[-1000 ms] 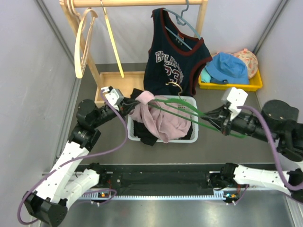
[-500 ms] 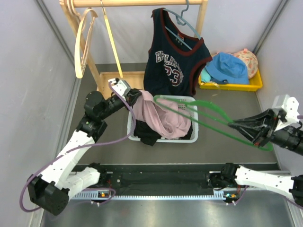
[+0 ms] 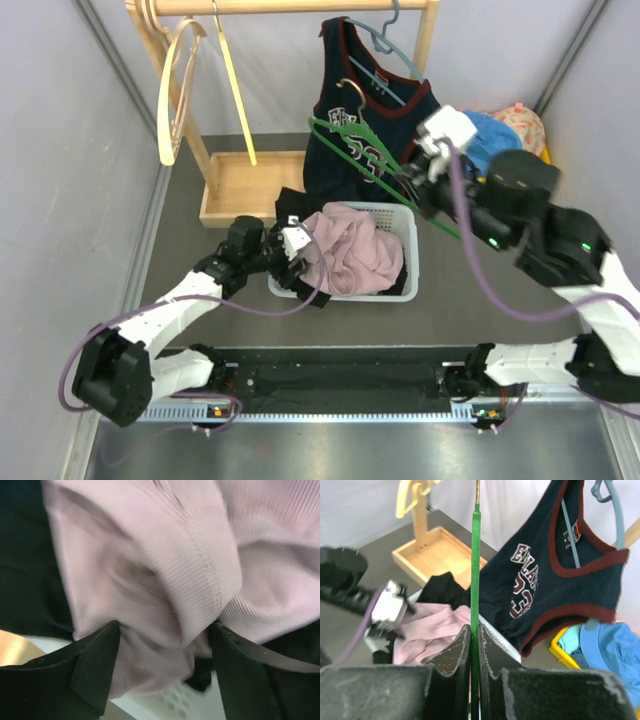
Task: Remove the tank top from the hanger
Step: Remove the tank top from the hanger, then place the hanger at the clothesline.
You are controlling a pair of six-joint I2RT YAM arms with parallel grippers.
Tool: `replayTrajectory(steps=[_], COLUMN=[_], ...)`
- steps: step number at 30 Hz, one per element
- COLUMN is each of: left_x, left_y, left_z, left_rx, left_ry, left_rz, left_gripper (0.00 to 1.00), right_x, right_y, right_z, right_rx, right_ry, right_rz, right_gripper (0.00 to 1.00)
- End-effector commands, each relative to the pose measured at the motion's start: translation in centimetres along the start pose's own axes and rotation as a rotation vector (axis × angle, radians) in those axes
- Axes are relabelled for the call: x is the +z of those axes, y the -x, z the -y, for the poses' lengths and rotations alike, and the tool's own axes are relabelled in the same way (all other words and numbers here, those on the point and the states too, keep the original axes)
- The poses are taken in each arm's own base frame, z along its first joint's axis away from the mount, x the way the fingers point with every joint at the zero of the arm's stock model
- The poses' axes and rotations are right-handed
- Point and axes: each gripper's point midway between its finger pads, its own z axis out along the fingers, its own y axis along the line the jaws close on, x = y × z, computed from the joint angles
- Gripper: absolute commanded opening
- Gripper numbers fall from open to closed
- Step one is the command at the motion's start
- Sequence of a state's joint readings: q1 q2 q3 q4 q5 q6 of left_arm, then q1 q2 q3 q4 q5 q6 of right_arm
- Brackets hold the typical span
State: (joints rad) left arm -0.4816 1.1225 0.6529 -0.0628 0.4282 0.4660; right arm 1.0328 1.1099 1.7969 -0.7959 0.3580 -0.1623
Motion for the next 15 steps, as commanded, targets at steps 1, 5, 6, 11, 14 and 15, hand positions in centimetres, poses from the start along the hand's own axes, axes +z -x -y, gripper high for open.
replayTrajectory(steps=[1,5,6,11,14,15], left_x=[-1.8,-3.1,-3.3,-4.5,-4.7,-4.5], left_y=[-5.5,-9.6,-10.4,-12.2,-10.7,-9.4], left_z=[2.4,3.9,4.2,7.3,7.3,6.7], left_rx=[0.034,0.089,0.092,0.072,0.066,0.072], left_ry=[-0.112,-0.150,-0.157,-0.254,-0.248,-0.230], left_rz=[-0.259,-0.382,-0.406,-0.447,-0.407,-0.383], left_gripper=[0.88,0.99,0.99,0.99,0.99,0.99], right_x=[0.9,3.4,5.0,8.1,10.3,11.1], right_y=[5.7,6.4,5.9,8.0,9.2,9.4], right_z=[3.3,4.3,4.5,4.8,4.9,4.8], right_rx=[0.094,0.133,0.131,0.150,0.164,0.167], right_ry=[-0.110,-0.122,-0.128,-0.109,-0.089,-0.085], right_rz=[0.156,0.165,0.145,0.186,0.213,0.218], right_gripper=[0.00,0.00,0.00,0.00,0.00,0.00])
